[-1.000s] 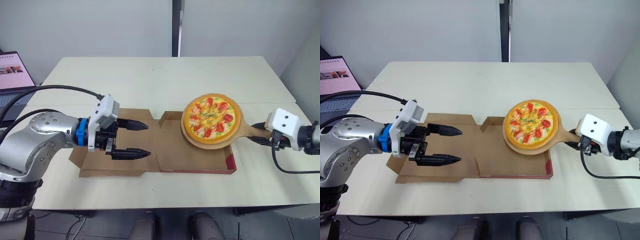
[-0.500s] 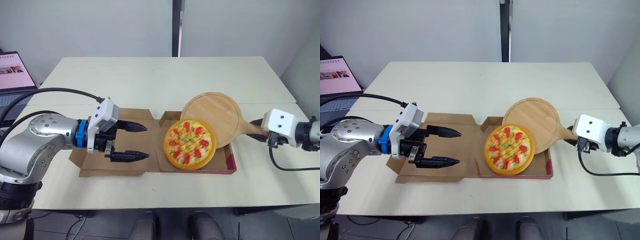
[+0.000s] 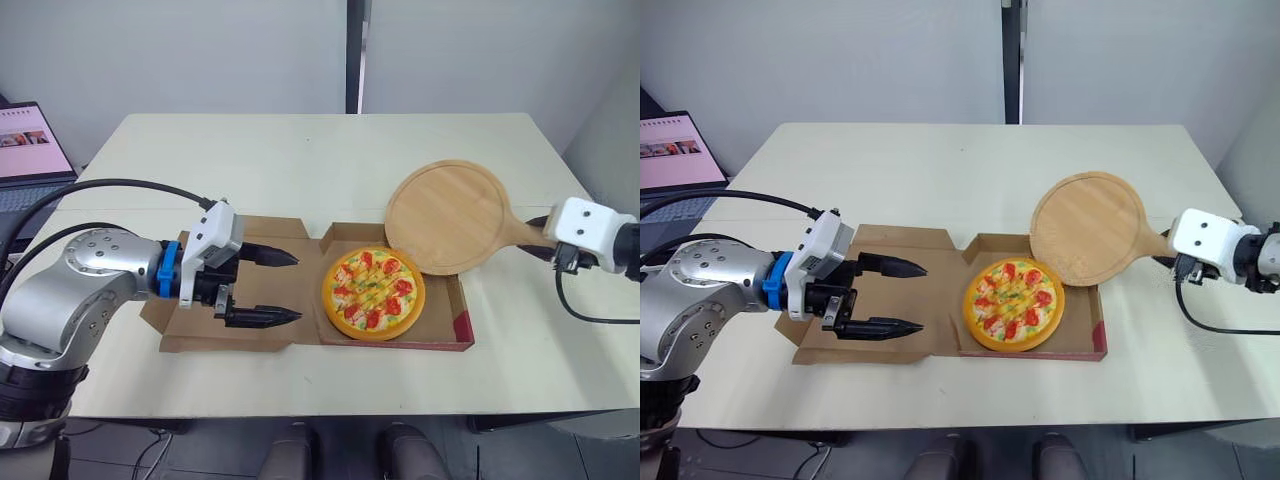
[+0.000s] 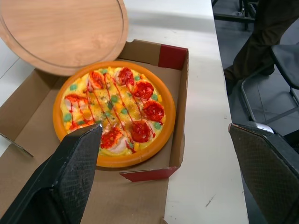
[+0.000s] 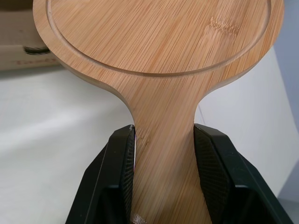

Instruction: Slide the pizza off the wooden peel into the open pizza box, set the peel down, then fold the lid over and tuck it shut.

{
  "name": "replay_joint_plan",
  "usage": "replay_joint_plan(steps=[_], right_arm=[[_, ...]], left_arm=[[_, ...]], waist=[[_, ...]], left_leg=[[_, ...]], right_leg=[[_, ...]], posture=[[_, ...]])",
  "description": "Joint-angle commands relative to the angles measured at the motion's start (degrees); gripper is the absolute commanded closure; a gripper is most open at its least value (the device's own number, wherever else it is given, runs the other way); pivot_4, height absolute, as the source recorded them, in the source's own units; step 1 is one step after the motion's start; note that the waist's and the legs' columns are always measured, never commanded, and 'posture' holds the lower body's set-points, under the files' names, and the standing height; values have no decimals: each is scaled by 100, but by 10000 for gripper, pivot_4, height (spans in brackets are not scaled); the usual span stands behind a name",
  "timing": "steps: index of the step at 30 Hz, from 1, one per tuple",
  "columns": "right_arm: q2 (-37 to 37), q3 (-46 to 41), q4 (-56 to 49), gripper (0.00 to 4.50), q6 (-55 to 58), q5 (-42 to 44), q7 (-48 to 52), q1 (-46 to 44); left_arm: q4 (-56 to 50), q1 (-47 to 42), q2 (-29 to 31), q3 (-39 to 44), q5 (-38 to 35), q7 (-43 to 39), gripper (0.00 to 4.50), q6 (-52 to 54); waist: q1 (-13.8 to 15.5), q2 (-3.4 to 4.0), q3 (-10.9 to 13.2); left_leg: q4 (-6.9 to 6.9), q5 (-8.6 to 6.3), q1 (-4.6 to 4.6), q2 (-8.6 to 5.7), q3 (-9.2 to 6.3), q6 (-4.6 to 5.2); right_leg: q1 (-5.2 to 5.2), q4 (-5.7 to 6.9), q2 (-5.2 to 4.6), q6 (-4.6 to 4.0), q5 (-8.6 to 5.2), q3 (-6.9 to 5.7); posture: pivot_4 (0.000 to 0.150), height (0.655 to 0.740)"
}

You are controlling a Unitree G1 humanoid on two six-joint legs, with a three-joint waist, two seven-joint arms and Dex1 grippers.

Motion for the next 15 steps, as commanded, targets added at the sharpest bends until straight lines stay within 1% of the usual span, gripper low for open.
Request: replay_joint_plan(steps=[1,4,9,15], right_arm=[[-156,-1036,-59,28919,274,262,-163,216],[-16,-1675,-159,28919,564,370,-166,822],[410,-2423,-450,28920,1217,683,-288,1611],[1198,-2952,-598,28920,2001,1107,-791,2032]], left_arm=[[-113,-41,-17,41,-6,42,0,-36],[-159,-33,-71,35,-51,101,0,5],[-208,-77,-75,22,-171,52,0,93],[-268,-208,-240,84,-376,138,0,199]], waist=[[5,0,0],[42,0,0],[24,0,0],[3,0,0]], left_leg=[[0,0,0,0,0,0],[-2,0,-1,0,-5,0],[0,0,3,-1,-3,0],[1,0,6,0,-1,0]], right_leg=[[0,0,0,0,0,0],[3,-1,0,0,0,-4],[7,4,0,0,0,-2],[6,11,2,-1,-1,0]], posture=[[1500,7400],[1500,7400],[1500,7400],[1500,7400]])
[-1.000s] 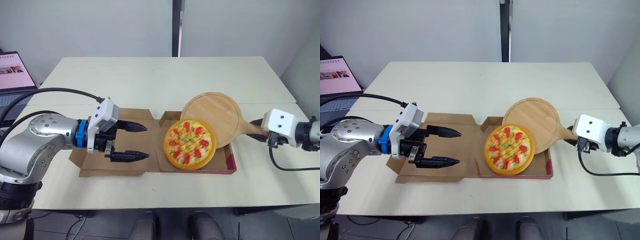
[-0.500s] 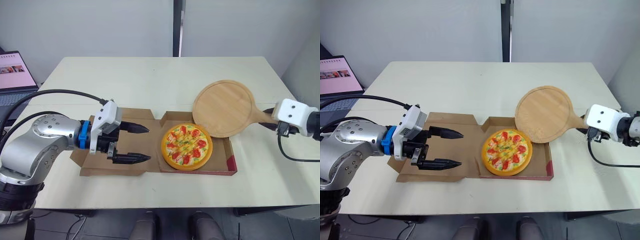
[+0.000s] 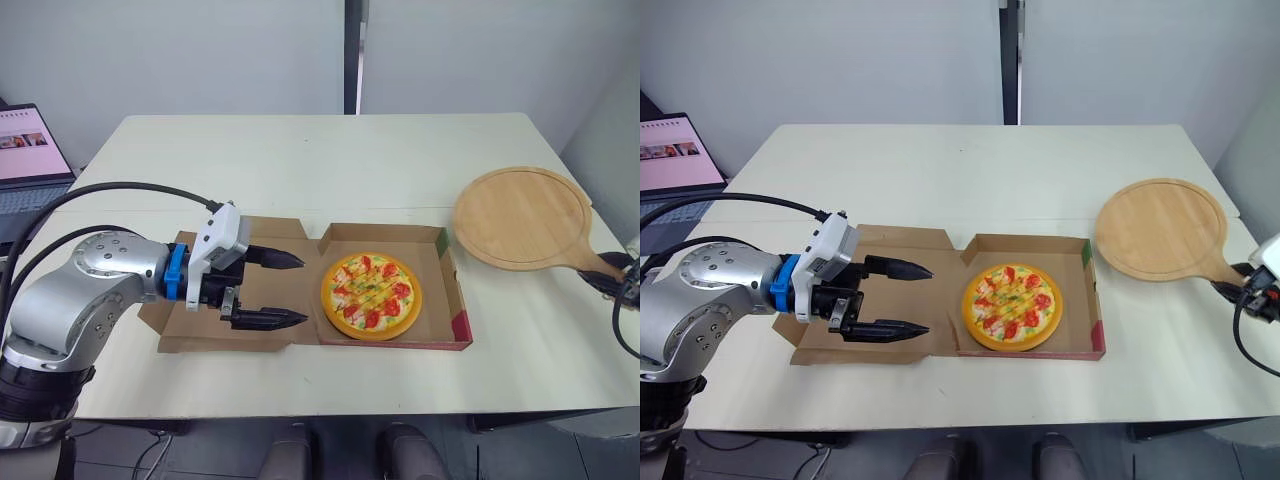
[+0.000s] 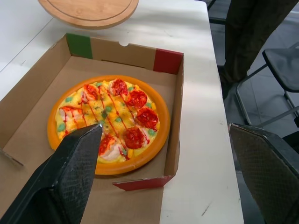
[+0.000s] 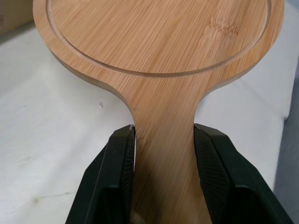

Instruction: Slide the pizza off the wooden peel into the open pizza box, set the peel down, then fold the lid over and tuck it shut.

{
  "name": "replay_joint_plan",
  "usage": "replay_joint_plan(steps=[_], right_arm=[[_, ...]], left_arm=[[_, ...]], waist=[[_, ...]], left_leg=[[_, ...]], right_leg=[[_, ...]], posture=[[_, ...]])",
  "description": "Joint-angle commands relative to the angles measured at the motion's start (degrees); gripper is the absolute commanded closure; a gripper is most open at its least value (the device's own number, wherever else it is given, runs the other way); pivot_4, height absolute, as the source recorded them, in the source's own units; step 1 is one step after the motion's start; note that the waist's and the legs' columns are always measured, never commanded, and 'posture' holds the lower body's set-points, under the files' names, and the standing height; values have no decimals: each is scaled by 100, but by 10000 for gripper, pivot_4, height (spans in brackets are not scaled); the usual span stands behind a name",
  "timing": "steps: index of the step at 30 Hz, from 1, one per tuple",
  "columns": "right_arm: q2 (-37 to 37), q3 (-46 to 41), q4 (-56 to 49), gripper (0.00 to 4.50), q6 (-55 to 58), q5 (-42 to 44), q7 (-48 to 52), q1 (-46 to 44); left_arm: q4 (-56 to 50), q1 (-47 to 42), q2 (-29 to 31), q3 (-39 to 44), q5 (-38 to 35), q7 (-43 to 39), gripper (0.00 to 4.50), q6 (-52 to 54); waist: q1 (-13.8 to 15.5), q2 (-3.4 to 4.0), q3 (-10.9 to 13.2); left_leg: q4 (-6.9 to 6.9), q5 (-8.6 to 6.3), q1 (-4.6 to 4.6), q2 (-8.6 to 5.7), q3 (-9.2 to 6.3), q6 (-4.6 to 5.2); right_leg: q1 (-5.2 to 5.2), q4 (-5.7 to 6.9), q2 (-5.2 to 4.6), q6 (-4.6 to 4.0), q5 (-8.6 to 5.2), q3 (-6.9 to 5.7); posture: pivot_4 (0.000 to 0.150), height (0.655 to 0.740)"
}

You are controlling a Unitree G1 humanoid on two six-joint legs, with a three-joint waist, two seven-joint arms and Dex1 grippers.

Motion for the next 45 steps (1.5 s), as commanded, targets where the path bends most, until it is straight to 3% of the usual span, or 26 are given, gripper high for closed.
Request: replay_joint_plan(steps=[1,11,19,27,34,40,45], right_arm=[[303,-524,-269,28921,353,351,-439,15],[915,-200,172,28922,783,468,-1352,-84],[879,271,519,28922,1249,436,-1752,-198],[585,-252,-244,1337,2043,906,-1389,422],[79,-621,-1396,437,1786,1221,-672,1021],[-131,643,-1460,437,352,1145,-311,-446],[-248,1816,-1168,437,-277,1195,469,-1742]], left_arm=[[-178,-170,-158,168,-331,75,0,72],[-181,-367,-335,183,-611,328,0,212],[-291,-529,-526,204,-880,585,0,373],[-383,-481,-535,300,-943,756,0,361],[-372,-16,-456,696,-878,1091,0,306],[-521,1183,-554,1757,-855,1890,0,335],[-740,2423,-963,3030,-1572,2660,0,665]], waist=[[1,1,0],[1,2,-1],[5,2,-1],[16,2,-2],[-32,3,-2],[-86,2,-1],[-94,-14,8]], left_leg=[[0,0,-1,0,1,0],[0,0,1,-1,2,0],[0,0,0,-4,4,0],[0,0,0,-3,-2,0],[0,0,9,3,0,0],[-1,0,8,3,1,0],[-4,0,3,6,-14,-1]], right_leg=[[0,0,0,0,0,1],[0,0,1,0,0,2],[0,1,3,0,0,4],[2,0,4,0,0,0],[7,-1,8,2,-1,3],[6,-1,5,2,-1,4],[4,-4,0,-6,-5,-9]], posture=[[1500,7400],[1500,7400],[1500,7400],[1500,7400],[1500,7400],[1500,7400],[1500,7400]])
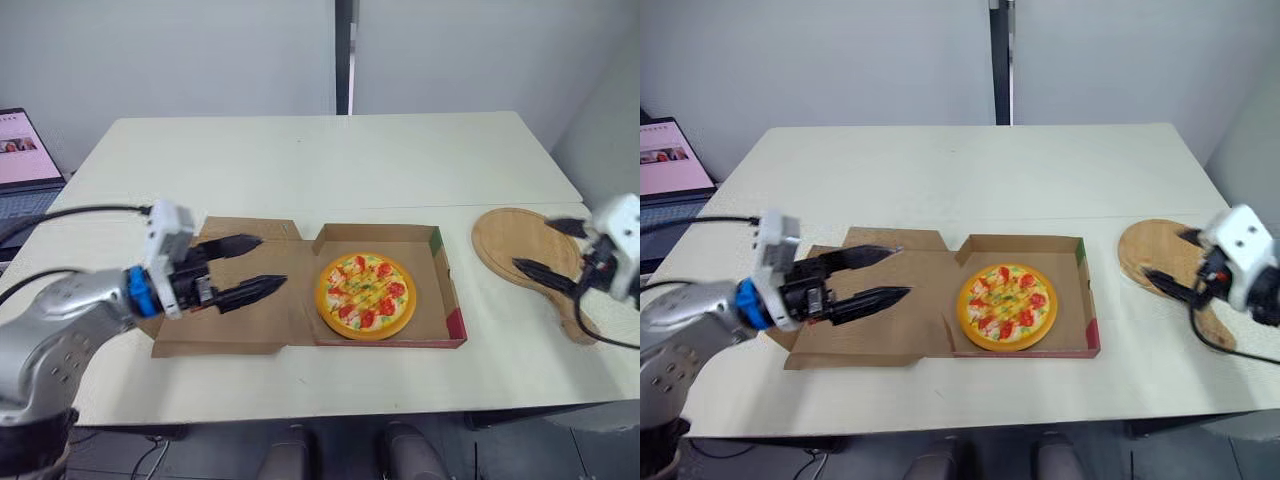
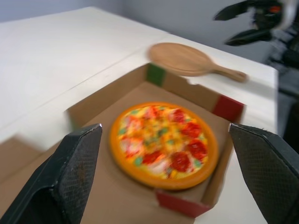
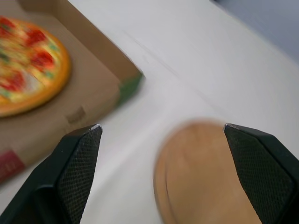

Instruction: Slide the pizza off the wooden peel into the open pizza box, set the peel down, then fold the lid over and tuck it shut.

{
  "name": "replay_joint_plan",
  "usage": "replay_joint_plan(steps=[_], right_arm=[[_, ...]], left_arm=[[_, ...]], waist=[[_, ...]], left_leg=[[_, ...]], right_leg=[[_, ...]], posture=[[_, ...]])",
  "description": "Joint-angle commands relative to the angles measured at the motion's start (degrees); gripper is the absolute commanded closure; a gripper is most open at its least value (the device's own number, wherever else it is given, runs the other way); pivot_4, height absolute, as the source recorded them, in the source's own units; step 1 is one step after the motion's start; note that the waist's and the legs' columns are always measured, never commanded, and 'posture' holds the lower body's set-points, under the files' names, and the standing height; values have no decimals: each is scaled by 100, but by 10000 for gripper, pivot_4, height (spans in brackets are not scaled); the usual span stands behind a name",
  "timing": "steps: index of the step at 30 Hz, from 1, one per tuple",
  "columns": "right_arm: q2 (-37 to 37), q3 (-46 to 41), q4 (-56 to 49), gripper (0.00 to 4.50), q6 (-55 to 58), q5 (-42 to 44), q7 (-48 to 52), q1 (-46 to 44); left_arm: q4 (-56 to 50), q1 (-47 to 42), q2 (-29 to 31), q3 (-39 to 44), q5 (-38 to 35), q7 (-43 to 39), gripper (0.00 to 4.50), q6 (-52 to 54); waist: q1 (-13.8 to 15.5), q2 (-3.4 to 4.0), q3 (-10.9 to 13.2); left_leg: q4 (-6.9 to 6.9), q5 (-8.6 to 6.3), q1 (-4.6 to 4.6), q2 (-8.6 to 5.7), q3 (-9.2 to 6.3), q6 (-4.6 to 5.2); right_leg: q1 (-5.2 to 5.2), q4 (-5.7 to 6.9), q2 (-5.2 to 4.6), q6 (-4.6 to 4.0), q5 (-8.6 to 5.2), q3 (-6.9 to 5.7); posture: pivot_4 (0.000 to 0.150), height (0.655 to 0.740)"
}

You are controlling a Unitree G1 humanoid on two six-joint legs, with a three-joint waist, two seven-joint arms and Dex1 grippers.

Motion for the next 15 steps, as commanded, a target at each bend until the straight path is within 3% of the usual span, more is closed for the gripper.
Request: replay_joint_plan(steps=[1,8,12,15], right_arm=[[-176,653,148,437,-216,146,613,-753],[151,1959,664,437,265,261,1389,-2548],[418,2274,700,437,369,401,1629,-2981],[544,2392,719,437,360,404,1746,-3120]], left_arm=[[-294,754,-222,1012,-572,480,0,202],[-316,3159,-896,2391,-2514,1263,0,952],[-447,4048,-1473,2380,-3181,1683,0,794],[-542,4242,-1932,2140,-3361,2135,0,502]], waist=[[27,-6,4],[10,-22,13],[77,-25,15],[158,-26,15]], left_leg=[[1,0,-2,-3,-2,0],[2,-1,1,-7,1,0],[-1,-2,-1,-8,0,0],[2,-2,-1,-8,2,0]], right_leg=[[1,1,-5,0,0,-4],[-3,-5,-29,-5,-1,-13],[-4,-10,-35,-8,-3,-18],[-3,-14,-38,-10,-2,-17]], posture=[[1500,7400],[1500,7400],[1500,7400],[1500,7400]])
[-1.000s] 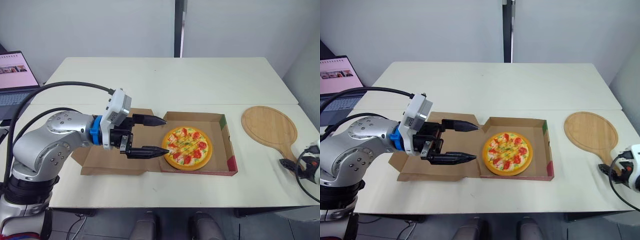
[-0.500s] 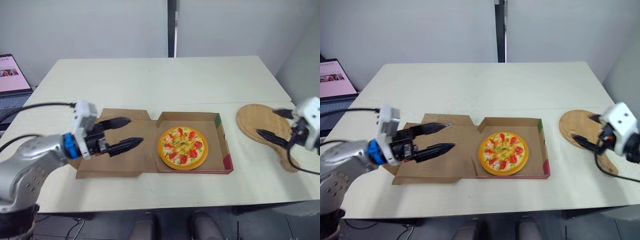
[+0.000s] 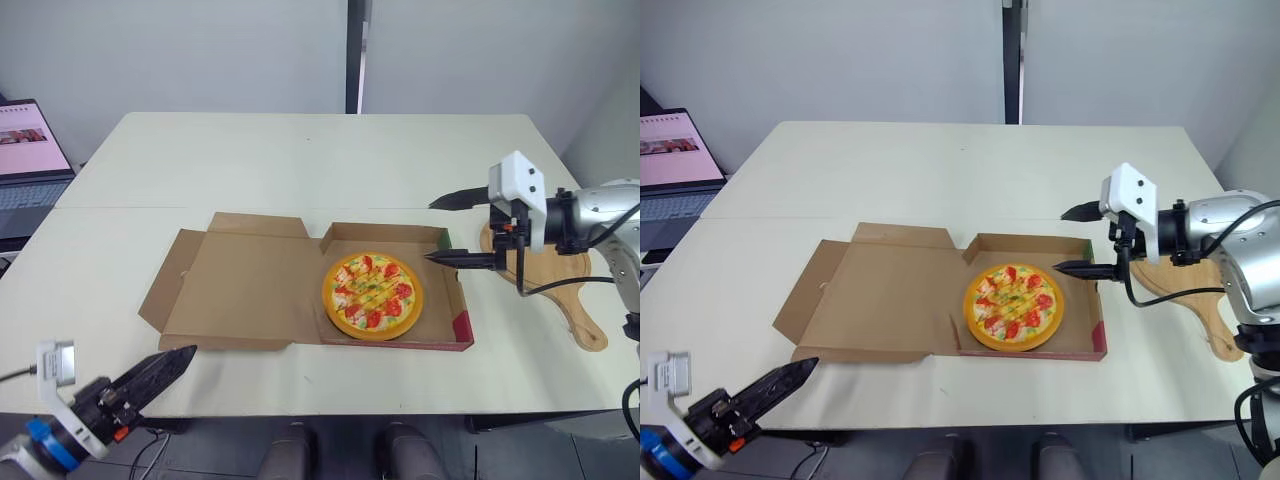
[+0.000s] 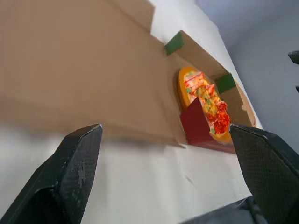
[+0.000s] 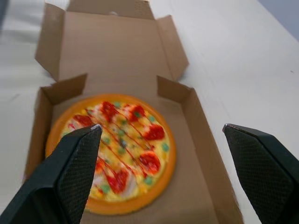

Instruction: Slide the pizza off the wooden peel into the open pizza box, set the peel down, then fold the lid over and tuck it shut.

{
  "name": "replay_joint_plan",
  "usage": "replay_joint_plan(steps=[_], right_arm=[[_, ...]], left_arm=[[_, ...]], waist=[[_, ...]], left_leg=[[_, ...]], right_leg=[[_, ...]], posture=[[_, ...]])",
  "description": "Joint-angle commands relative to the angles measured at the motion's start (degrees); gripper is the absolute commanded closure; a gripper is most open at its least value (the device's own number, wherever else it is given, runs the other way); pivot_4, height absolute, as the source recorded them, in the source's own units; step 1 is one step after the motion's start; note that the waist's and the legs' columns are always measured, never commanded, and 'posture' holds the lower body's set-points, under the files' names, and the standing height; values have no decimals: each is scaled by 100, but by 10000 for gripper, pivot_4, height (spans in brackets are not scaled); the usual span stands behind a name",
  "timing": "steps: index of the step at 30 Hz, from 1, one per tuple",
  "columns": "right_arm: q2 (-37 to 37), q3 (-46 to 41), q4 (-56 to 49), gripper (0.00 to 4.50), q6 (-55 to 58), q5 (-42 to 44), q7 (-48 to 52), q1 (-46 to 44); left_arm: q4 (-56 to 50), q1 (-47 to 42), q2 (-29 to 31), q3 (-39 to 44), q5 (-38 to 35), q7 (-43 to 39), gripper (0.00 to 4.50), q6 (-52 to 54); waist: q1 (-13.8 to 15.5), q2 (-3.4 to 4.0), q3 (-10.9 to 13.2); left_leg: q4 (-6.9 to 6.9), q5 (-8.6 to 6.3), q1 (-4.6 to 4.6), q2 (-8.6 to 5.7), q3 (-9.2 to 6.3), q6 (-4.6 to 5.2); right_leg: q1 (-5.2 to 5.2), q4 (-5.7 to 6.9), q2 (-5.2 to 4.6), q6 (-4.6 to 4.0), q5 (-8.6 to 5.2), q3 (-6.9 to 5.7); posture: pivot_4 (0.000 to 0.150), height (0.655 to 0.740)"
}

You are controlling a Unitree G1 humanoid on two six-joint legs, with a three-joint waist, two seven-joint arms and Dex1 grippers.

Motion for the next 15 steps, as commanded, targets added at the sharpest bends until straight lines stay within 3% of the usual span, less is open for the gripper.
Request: replay_joint_plan(steps=[1,7,15], right_arm=[[73,24,-57,437,-35,83,132,-238],[194,144,-98,437,-11,58,191,-331],[198,206,-100,437,16,48,222,-398]], left_arm=[[-277,65,-403,-222,-267,562,0,-407],[-327,-186,-1397,-1079,-179,1785,0,-1032],[-193,-660,-1951,-1628,-189,2794,0,-1835]], waist=[[41,0,0],[50,-3,-1],[-12,3,-3]], left_leg=[[1,0,-1,0,-1,0],[0,0,-2,-3,1,0],[-8,-3,-4,-6,20,4]], right_leg=[[0,0,0,-1,0,-2],[3,-7,0,-1,1,-1],[-4,-16,1,1,2,14]], posture=[[1500,7400],[1500,7400],[1500,7400]])
